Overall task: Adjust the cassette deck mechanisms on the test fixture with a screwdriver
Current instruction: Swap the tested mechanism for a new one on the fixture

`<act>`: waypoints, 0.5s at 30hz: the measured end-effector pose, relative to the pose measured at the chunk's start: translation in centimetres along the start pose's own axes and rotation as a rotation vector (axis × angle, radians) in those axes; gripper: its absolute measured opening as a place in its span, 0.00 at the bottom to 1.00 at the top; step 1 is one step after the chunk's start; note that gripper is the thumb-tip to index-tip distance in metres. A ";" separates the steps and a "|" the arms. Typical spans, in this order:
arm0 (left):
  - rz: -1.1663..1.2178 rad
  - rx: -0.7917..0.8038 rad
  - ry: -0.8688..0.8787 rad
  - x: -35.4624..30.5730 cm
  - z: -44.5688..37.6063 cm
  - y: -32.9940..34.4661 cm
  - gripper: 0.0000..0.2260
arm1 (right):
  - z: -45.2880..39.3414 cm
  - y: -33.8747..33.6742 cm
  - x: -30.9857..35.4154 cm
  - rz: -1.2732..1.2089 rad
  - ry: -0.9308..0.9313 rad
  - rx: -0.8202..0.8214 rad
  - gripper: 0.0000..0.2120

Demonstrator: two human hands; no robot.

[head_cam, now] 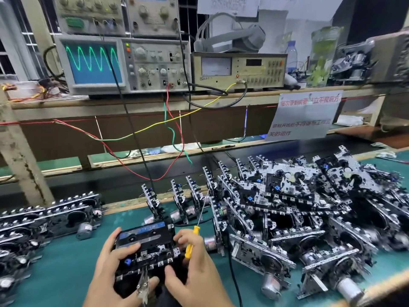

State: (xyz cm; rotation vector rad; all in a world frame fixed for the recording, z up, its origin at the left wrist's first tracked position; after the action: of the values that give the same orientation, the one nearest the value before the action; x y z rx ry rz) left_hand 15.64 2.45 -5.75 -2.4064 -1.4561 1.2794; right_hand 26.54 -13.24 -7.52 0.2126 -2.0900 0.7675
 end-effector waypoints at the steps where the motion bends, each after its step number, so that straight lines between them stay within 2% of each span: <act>1: 0.033 0.015 -0.023 -0.2 -0.3 0.2 0.32 | -0.5 -0.1 0.4 0.001 -0.019 -0.014 0.25; 3: 0.027 0.027 -0.081 0.5 -0.2 0.3 0.32 | -1.2 -0.6 0.7 0.008 -0.011 -0.049 0.22; 6: 0.021 0.102 -0.112 -0.1 -0.2 -0.6 0.31 | -1.1 -2.8 2.5 -0.060 -0.081 -0.248 0.09; 9: 0.012 0.261 -0.104 -0.5 -0.2 -2.2 0.25 | -1.2 -5.7 3.6 -0.177 -0.077 -0.380 0.13; 12: -0.097 0.310 -0.134 -1.6 -1.7 -2.9 0.19 | -0.7 -7.4 4.4 -0.299 0.031 -0.404 0.15; 13: -0.161 0.314 -0.111 -2.1 -2.6 -2.7 0.18 | -0.6 -7.5 4.3 -0.330 0.091 -0.413 0.15; 15: -0.296 0.413 -0.063 -3.2 -4.5 -1.7 0.24 | -0.4 -7.3 4.1 -0.422 0.195 -0.398 0.16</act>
State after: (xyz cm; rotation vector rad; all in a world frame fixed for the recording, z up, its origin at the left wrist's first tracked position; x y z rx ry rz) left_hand 16.72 2.54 -0.05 -1.8322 -1.3366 1.4230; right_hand 27.33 -18.27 -0.93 0.3299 -1.8760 0.1100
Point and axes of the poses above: each hand's wrist, its own z-axis away from the middle knuckle, its own y-axis out of the palm, x = y × z, the point moved 4 cm from there along -z, towards the middle knuckle, and after that the axes turned 10 degrees about y, right-handed, at the moved point
